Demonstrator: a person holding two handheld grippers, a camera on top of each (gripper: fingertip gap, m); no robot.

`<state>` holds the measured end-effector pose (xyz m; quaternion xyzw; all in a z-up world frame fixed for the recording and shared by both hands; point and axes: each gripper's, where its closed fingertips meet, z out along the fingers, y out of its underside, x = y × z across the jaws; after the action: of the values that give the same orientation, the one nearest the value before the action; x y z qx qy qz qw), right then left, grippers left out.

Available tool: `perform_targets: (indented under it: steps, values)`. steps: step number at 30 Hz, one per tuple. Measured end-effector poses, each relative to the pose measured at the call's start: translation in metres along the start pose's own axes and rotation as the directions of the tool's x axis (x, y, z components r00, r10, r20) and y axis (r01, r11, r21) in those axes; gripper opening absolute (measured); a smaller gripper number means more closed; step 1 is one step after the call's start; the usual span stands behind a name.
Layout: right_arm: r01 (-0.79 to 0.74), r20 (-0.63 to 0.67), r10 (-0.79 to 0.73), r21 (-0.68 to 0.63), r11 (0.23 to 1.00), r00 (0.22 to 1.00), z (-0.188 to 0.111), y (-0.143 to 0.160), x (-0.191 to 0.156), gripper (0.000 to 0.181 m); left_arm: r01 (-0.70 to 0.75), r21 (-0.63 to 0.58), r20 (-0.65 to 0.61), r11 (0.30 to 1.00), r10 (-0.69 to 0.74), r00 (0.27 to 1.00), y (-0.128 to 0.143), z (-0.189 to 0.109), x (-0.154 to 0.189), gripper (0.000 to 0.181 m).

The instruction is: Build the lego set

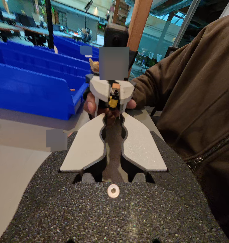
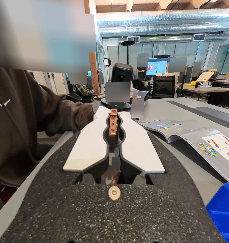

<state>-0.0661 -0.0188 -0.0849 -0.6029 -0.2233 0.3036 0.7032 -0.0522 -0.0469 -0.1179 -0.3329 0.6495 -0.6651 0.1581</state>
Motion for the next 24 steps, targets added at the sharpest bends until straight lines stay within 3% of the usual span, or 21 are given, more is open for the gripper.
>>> perform_targets:
  steps: [6, 8, 16, 20, 24]
  values:
    - [-0.07, -0.002, 0.07, 0.033, 0.997, 0.998, 0.005, 0.0, 0.001, 0.01, -0.099, 0.084, 0.09, 0.991, 0.092, 0.992, -0.014, 0.001, -0.004, 0.021]
    - [-0.072, -0.008, 0.073, 0.042, 0.996, 0.997, 0.005, -0.001, 0.002, 0.01, -0.112, 0.103, 0.102, 0.988, 0.101, 0.99, -0.017, 0.0, -0.004, 0.012]
    - [-0.056, -0.022, 0.057, 0.024, 0.998, 0.998, 0.003, 0.001, 0.003, 0.012, -0.132, 0.058, 0.125, 0.99, 0.124, 0.984, -0.015, -0.001, -0.006, 0.01]
    - [-0.007, -0.037, 0.006, -0.023, 1.0, 0.999, 0.0, 0.004, 0.006, 0.022, -0.134, -0.058, 0.156, 0.989, 0.142, 0.977, -0.009, -0.005, -0.01, 0.01]
    - [0.125, -0.051, -0.135, -0.158, 0.979, 0.99, -0.004, 0.017, 0.008, 0.027, -0.121, -0.337, 0.228, 0.934, 0.206, 0.951, 0.018, -0.019, -0.024, 0.01]
